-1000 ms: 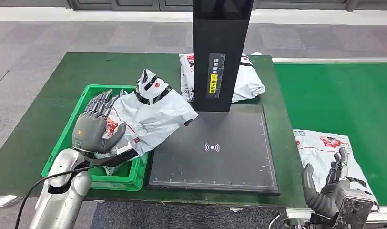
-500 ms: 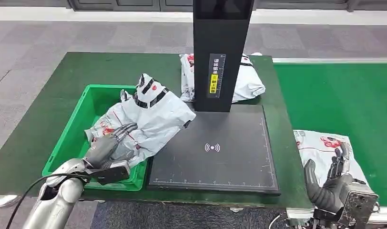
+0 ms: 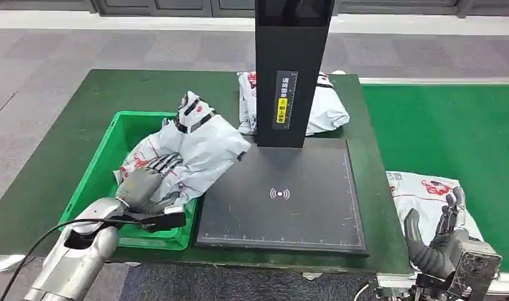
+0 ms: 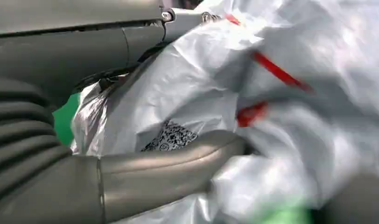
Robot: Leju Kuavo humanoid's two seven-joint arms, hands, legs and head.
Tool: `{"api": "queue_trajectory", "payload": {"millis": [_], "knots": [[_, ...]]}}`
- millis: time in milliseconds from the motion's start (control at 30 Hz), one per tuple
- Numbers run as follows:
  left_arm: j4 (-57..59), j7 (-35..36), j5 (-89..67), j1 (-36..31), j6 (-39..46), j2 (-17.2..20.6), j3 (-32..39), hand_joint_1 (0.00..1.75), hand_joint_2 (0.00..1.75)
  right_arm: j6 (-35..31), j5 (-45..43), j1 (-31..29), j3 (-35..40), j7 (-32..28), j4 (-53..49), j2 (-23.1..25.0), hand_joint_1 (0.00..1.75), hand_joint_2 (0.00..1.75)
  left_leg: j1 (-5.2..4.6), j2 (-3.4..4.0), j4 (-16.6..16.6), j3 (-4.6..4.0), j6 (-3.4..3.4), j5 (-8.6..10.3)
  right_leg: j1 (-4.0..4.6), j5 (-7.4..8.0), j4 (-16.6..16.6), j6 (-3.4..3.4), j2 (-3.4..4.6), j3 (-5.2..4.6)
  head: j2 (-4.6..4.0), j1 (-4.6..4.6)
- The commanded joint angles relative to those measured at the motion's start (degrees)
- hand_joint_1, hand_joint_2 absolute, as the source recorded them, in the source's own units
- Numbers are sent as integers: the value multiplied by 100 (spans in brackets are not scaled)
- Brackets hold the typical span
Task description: Moved the parcel from conveyor to table for the left to box.
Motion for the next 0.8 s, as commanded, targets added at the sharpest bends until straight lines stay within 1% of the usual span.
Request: {"api": "queue_trajectory", "payload": {"millis": [33,133,367,400,433,467,567,667,733,767,800], "knots": [[1199,67,-109,-364,36,-35,-578,0,175,-12,1,-9,88,-5,344,-19,0,175,2,4,-3,9,0,3,3,5,-6,-2,5,1,2,-2],[1199,67,-109,-364,36,-35,-578,0,175,-12,1,-9,88,-5,344,-19,0,175,1,2,-13,23,1,13,2,8,-14,-1,0,12,2,0],[1199,67,-109,-364,36,-35,-578,0,175,-12,1,-9,88,-5,344,-19,0,175,3,7,-14,23,2,15,5,13,-18,-1,4,14,2,0],[1237,265,-320,-387,109,3,-663,54,175,-9,31,-27,69,-9,357,0,0,175,2,8,-12,24,1,13,3,11,-14,0,6,13,2,0],[1336,415,-465,-429,125,-11,-712,164,175,-5,47,-22,64,-13,352,21,0,175,3,9,-14,24,1,15,4,12,-16,-1,5,13,0,0],[1566,580,-645,-505,232,-66,-702,175,175,-2,82,-25,54,-22,348,53,0,175,2,5,-10,25,0,12,3,9,-12,-1,3,16,0,0],[1788,733,-861,-528,407,-142,-519,175,175,-22,109,-16,79,-28,360,54,0,175,5,6,-20,25,1,19,7,17,-24,-2,2,17,0,0],[1757,1047,-1041,-478,532,-148,-302,175,175,-52,116,32,125,-33,357,66,0,175,4,17,-29,35,1,23,5,24,-31,-3,11,26,0,0],[1657,1389,-1183,-417,619,-218,2,175,175,-94,121,88,152,-42,326,103,0,175,7,25,-35,30,0,28,9,33,-39,-6,17,31,0,0],[1602,1661,-1305,-386,672,-242,117,175,175,-107,128,110,154,-44,296,125,0,175,3,17,-17,22,-4,-2,4,-3,-9,-12,12,61,0,0],[1507,1818,-1383,-318,626,-265,294,175,175,-99,145,121,159,-37,268,147,0,175,4,20,-21,22,-3,-12,6,-4,-11,-12,14,58,2,0]]}}
